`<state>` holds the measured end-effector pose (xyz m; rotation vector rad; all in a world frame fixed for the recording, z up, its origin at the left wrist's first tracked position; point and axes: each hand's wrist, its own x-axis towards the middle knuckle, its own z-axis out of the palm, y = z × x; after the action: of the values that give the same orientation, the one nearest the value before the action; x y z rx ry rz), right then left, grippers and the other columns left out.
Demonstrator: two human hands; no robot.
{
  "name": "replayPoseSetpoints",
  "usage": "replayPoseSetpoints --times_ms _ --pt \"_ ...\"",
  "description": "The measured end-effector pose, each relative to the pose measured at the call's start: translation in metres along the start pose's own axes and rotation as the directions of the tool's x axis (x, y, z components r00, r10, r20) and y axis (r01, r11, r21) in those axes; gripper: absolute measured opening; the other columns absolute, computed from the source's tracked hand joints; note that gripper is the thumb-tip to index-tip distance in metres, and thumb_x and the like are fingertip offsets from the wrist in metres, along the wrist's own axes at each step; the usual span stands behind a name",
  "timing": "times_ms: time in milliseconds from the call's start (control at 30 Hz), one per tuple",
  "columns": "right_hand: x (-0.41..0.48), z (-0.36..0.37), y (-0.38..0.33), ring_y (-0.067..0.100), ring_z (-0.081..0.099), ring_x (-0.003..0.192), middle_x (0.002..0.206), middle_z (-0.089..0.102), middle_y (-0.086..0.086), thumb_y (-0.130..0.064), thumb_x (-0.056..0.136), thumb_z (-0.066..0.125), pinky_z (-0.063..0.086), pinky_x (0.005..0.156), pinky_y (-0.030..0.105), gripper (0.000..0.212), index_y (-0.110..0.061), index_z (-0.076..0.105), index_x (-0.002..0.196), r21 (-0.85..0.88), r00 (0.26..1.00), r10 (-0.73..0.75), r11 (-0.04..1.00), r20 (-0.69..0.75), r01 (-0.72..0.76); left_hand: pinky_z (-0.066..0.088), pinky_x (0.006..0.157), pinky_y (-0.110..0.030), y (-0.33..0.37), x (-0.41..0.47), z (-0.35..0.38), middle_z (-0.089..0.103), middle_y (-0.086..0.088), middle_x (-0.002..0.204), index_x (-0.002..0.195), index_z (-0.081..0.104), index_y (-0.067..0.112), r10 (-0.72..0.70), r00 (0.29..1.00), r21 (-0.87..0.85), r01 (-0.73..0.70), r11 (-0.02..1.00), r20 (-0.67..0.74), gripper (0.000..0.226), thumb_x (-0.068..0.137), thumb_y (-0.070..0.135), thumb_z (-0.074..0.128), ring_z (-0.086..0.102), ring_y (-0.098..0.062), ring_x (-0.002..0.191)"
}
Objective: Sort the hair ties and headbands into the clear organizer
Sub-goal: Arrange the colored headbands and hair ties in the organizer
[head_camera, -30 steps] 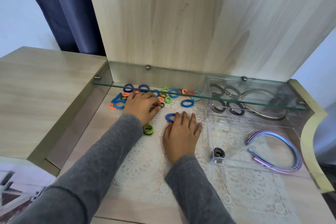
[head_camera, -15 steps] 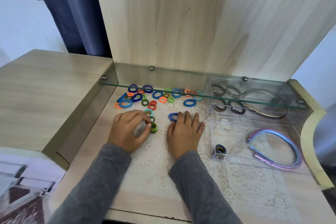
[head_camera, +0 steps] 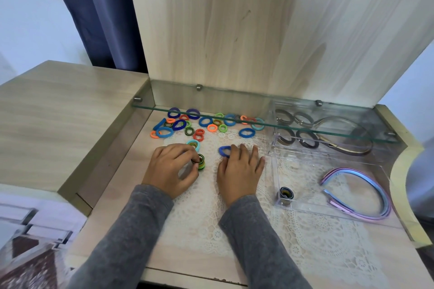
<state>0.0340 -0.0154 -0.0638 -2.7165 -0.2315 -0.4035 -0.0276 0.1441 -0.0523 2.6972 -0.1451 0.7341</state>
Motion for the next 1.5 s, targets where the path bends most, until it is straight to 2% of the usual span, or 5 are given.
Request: replayPoseSetpoints --times_ms 500,700,833,1033,1500 --pt "0.000 0.000 0.000 0.041 0.030 0.135 0.137 0.049 0.017 -0.024 0.085 0.057 0.019 0.109 0.058 0.045 -0.008 0.052 0.128 0.032 1.000 -0.014 0.999 -0.008 0.015 0.039 0.088 -0.033 0.007 0.002 -0.006 0.065 0.010 0.106 0.100 0.065 0.025 -0.025 0.999 0.010 0.025 1.000 0.047 0.030 0.078 0.036 0.048 0.059 -0.013 0.103" --pt "-0.002 -0.005 -0.001 0.037 0.022 0.139 0.141 0.042 0.014 -0.021 0.088 0.050 0.015 0.114 0.052 0.046 -0.011 0.047 0.132 0.107 0.994 -0.105 0.989 0.039 0.100 0.039 0.098 -0.036 0.005 0.005 -0.004 0.064 0.002 0.119 0.116 0.061 0.019 -0.184 0.983 -0.018 0.183 0.983 -0.011 0.045 0.082 0.032 0.037 0.056 -0.018 0.112" --pt "-0.005 -0.014 -0.003 0.033 0.028 0.135 0.136 0.047 0.011 -0.023 0.083 0.044 0.028 0.110 0.051 0.045 -0.018 0.054 0.126 0.255 0.966 -0.248 0.932 -0.067 0.257 0.031 0.111 -0.041 0.002 0.009 0.002 0.048 -0.003 0.143 0.133 0.052 0.017 -0.323 0.945 0.119 0.316 0.941 0.046 0.052 0.087 0.027 0.032 0.041 -0.022 0.134" --pt "-0.007 -0.018 -0.002 0.030 0.021 0.138 0.142 0.040 0.005 -0.023 0.078 0.042 0.020 0.114 0.045 0.040 -0.034 0.059 0.113 0.360 0.892 -0.452 0.833 0.007 0.419 0.005 0.119 -0.040 -0.003 0.012 0.011 0.002 0.007 0.161 0.153 0.011 0.028 -0.485 0.840 0.283 0.416 0.864 0.245 0.055 0.100 0.033 0.027 0.000 -0.017 0.148" --pt "-0.010 -0.020 -0.004 0.026 0.017 0.134 0.142 0.039 0.005 -0.027 0.075 0.056 0.016 0.113 0.051 0.028 -0.031 0.064 0.102 0.301 0.878 -0.466 0.857 0.111 0.417 0.002 0.119 -0.039 -0.003 0.012 0.012 -0.004 0.009 0.160 0.153 0.005 0.029 -0.499 0.819 0.278 0.428 0.860 0.283 0.054 0.102 0.033 0.021 -0.003 -0.015 0.148"
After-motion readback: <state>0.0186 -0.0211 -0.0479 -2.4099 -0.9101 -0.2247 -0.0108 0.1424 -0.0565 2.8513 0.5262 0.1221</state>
